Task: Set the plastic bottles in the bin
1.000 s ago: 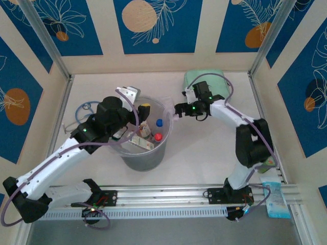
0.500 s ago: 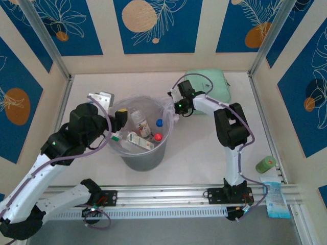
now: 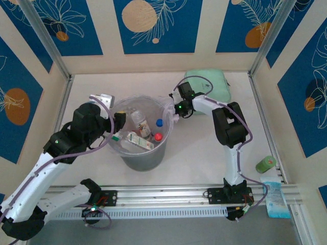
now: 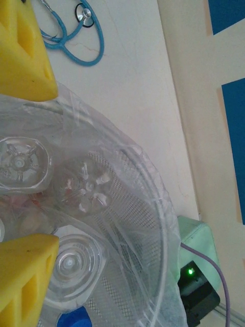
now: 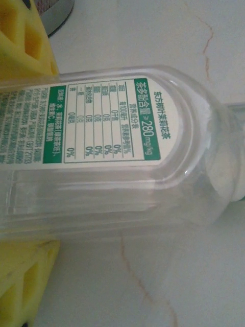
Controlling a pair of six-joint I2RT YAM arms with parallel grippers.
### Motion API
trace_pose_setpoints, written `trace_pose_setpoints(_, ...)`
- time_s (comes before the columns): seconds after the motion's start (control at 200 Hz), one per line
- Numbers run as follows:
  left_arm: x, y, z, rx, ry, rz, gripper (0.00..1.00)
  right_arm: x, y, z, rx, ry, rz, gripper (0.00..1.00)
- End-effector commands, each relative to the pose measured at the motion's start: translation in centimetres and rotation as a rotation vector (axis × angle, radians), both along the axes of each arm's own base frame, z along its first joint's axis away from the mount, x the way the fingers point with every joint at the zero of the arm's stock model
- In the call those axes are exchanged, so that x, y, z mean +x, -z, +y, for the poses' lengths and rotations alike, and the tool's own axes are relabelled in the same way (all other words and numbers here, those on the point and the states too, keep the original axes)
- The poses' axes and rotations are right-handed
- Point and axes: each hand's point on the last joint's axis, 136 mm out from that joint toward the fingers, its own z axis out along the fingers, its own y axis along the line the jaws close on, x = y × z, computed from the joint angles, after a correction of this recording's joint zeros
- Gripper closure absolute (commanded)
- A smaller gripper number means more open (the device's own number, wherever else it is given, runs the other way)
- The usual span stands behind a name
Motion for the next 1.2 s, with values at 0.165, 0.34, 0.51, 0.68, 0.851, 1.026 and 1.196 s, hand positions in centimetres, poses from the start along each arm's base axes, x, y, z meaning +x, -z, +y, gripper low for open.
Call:
trace_pose_setpoints(0.165,1.6,-1.5,-1.7,-0.055,0.035,-0.022,0.30,-1.6,-7.0,-3.3,-0.001,0.092,-0.055,0.62)
trace_pose_setpoints(0.34,3.4,-2.2,-3.2,-0.055,0.064,-0.051,0.26,-4.8,-14.6,-7.3,0.060,0.212,-0.103,0.75)
trace_pose_setpoints(0.51,4.9,-2.3,-5.5,-0.067,0.130,-0.067,0.23,-9.4,-22.1,-8.7,0.136,0.243,-0.163,0.84)
trace_pose_setpoints(0.68,5.6,-1.0,-6.7,-0.058,0.164,-0.029,0.22,-13.7,-28.0,-7.0,0.248,0.190,-0.178,0.87)
trace_pose_setpoints(0.851,5.5,1.9,-7.3,-0.046,0.180,0.039,0.28,-16.2,-31.0,-5.1,0.268,0.122,-0.206,0.88)
trace_pose_setpoints(1.026,4.9,4.9,-6.5,0.008,0.165,0.103,0.45,-17.4,-32.1,-3.2,0.284,0.061,-0.217,0.89)
trace_pose_setpoints(1.196,4.5,8.3,-6.4,0.071,0.161,0.158,0.57,-17.5,-32.1,-2.4,0.282,0.044,-0.217,0.90)
